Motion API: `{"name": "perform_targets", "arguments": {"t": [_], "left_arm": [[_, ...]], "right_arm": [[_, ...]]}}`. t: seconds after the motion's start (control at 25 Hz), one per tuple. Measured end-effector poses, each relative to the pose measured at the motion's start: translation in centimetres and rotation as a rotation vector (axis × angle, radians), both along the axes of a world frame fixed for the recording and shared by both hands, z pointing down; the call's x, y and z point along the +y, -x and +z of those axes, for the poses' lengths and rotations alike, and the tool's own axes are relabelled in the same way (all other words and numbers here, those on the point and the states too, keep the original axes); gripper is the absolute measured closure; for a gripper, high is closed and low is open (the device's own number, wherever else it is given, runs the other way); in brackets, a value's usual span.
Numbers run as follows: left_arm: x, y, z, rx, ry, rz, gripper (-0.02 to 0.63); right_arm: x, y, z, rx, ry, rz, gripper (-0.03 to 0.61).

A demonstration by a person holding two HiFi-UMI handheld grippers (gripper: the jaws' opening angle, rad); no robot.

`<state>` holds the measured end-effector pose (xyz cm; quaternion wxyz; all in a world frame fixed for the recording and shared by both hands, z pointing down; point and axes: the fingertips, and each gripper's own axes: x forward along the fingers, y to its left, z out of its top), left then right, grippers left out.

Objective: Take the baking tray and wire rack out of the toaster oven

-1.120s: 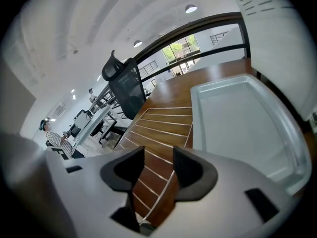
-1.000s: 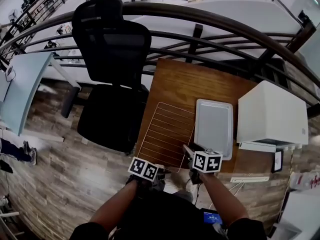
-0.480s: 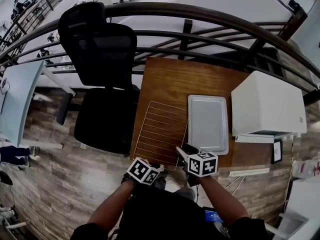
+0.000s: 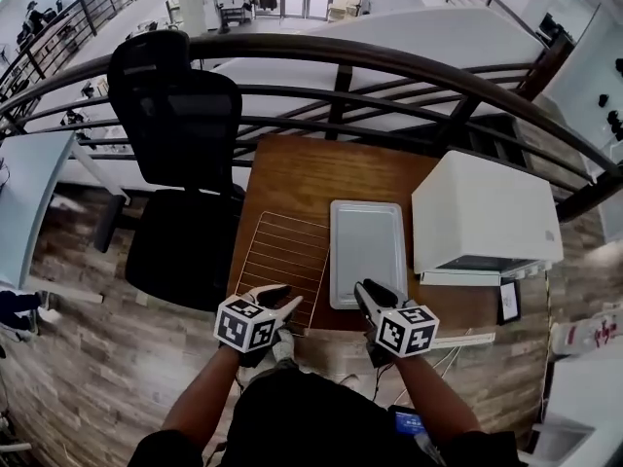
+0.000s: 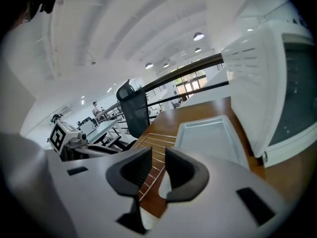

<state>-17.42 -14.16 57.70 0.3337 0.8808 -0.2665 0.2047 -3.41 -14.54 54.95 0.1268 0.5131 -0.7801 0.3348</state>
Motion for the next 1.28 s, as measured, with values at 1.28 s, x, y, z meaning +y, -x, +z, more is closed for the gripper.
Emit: {"name": "perform_targets", "arguments": {"t": [1.28], "left_arm": [[11.8, -15.0, -18.7, 0.175, -0.661, -0.208, 0.603]], "right_arm": [[20.7, -25.0, -12.7, 0.067, -0.473, 0.276, 0.581]]}}
